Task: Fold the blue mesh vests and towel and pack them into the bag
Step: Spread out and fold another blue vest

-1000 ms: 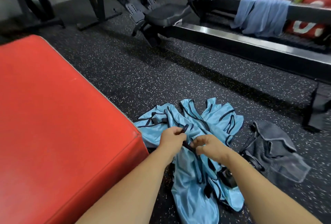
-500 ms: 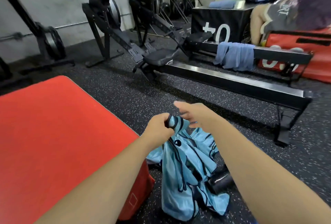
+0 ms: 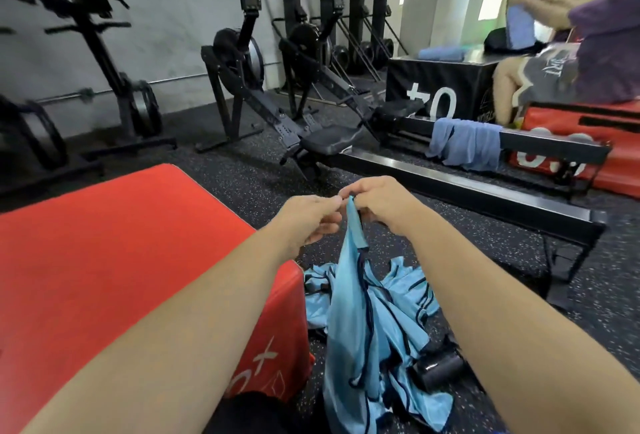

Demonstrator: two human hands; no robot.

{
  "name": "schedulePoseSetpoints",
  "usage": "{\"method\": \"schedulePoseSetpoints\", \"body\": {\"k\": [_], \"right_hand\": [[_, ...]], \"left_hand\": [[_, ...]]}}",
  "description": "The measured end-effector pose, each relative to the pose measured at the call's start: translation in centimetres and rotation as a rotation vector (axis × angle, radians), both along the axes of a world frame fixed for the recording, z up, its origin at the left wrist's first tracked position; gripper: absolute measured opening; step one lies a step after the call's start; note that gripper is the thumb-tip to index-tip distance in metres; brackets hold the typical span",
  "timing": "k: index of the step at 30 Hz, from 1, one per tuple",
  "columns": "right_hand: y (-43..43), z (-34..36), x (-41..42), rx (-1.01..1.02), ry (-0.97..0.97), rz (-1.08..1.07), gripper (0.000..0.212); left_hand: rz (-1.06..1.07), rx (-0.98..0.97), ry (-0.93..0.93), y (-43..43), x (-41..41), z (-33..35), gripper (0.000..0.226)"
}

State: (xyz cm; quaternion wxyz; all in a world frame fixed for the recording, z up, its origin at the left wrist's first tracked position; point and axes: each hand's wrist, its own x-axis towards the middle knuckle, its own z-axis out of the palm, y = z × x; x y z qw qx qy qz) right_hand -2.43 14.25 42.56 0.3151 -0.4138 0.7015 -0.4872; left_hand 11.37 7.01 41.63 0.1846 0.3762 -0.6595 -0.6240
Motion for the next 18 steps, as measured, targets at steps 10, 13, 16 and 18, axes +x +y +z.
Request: {"method": "schedulePoseSetpoints", "body": {"k": [10, 13, 16, 18], "right_hand": [[0.2, -0.1, 0.9, -0.05, 0.079, -0.098, 0.011], [0.3, 0.2, 1.1, -0.118, 0.067, -0.085, 0.012], [0.3, 0.3, 1.1, -0.122, 0.05, -0.086, 0.013], [0.3, 0.4, 1.0, -0.11, 0.054, -0.079, 0.012]], "left_hand": [[-0.001, -0.186, -0.068, 0.8, 0.6, 0.8, 0.007], [0.025, -0.227, -0.076, 1.0, 0.2, 1.0, 0.017], [0.054, -0.306, -0.089, 0.9, -0.2, 1.0, 0.021], [0.087, -0.386, -0.092, 0.9, -0.5, 1.1, 0.024]]}}
